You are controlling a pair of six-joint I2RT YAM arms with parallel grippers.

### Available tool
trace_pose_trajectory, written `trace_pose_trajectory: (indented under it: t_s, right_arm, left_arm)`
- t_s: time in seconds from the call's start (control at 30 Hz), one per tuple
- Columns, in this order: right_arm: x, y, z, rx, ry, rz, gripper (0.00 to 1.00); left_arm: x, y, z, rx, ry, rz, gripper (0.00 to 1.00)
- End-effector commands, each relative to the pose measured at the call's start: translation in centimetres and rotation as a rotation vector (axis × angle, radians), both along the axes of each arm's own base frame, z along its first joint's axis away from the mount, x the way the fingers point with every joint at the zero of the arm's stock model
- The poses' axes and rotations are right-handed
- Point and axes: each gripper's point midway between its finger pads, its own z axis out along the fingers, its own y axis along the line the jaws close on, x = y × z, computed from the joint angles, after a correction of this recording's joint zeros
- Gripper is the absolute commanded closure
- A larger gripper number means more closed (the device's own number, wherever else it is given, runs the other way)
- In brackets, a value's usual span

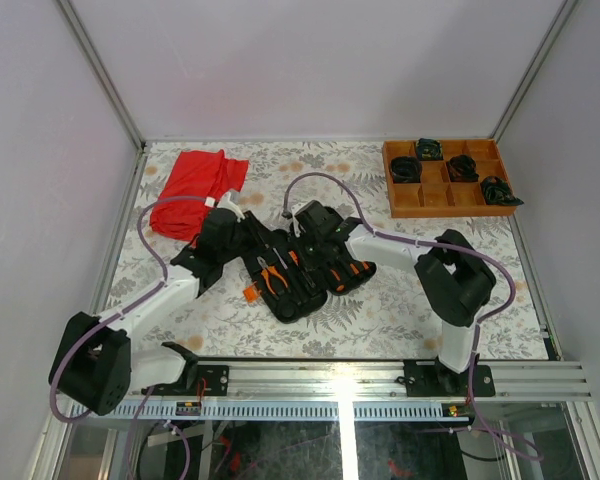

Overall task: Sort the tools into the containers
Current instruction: Adjust the screwdriver in the storage box.

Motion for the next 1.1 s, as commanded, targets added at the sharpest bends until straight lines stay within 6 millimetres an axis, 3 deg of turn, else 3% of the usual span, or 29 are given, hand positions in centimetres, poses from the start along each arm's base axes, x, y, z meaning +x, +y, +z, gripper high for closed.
trace_pose_trajectory:
  t_s: [0.0, 0.7, 0.87, 1.07]
  right_arm:
    - [0.6, 1.2, 0.9, -0.007, -0.036, 0.035, 0.74]
    - [0.3, 0.0, -2.3, -0.184, -0.023, 0.038, 0.82]
    - [0.4, 0.3, -0.3, -0.147, -0.06, 0.033, 0.71]
    - [1.0, 0.7, 3.1, -0.096, -0.119, 0.02, 0.67]
  left_arm:
    - [-1.3, 2.1, -2.0, 0.075, 0.027, 0.035, 0.75]
    - [-3.0, 4.2, -4.3, 0.119, 0.068, 0.076, 0.75]
    - [-3.2, 4.4, -4.3, 0.122, 0.069, 0.08, 0.75]
    - [-3.1, 4.5, -4.1, 0.124, 0.067, 0.08, 0.75]
